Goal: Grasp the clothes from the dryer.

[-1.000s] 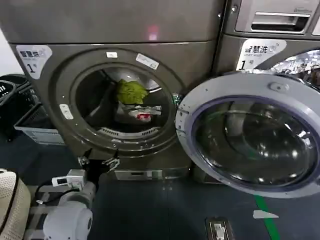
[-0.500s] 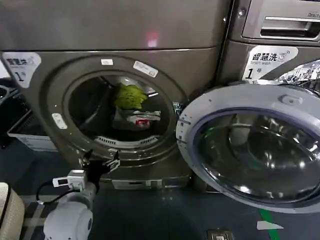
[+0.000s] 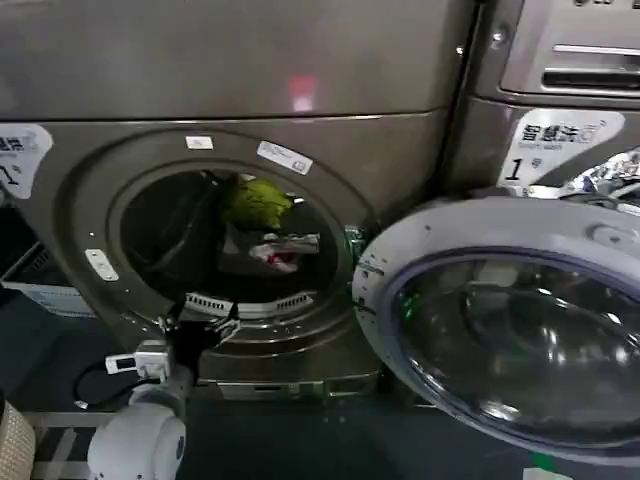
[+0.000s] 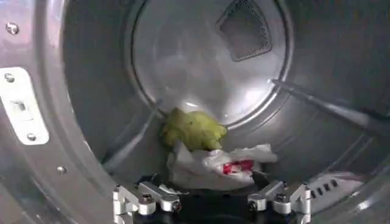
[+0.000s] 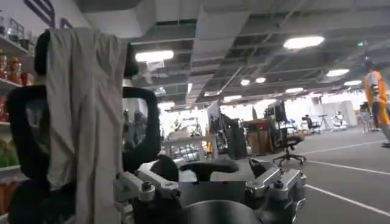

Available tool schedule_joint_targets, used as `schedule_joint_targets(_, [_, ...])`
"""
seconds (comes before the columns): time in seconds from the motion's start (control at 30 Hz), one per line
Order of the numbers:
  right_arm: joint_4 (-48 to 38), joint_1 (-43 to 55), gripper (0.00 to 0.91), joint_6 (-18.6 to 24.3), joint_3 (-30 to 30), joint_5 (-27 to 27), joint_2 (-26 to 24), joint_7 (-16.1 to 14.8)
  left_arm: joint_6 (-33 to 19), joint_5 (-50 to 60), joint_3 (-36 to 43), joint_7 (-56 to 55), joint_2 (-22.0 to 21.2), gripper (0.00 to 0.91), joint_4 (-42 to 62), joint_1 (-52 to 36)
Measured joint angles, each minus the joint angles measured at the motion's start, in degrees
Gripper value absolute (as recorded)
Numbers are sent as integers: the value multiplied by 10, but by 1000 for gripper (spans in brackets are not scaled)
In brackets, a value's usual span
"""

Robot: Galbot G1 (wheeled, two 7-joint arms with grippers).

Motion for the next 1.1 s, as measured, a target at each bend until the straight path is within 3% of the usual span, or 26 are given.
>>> schedule_joint_targets(1.1, [1, 2, 907, 22, -6, -1, 1, 1, 0, 15, 4, -2, -8, 907, 51, -47])
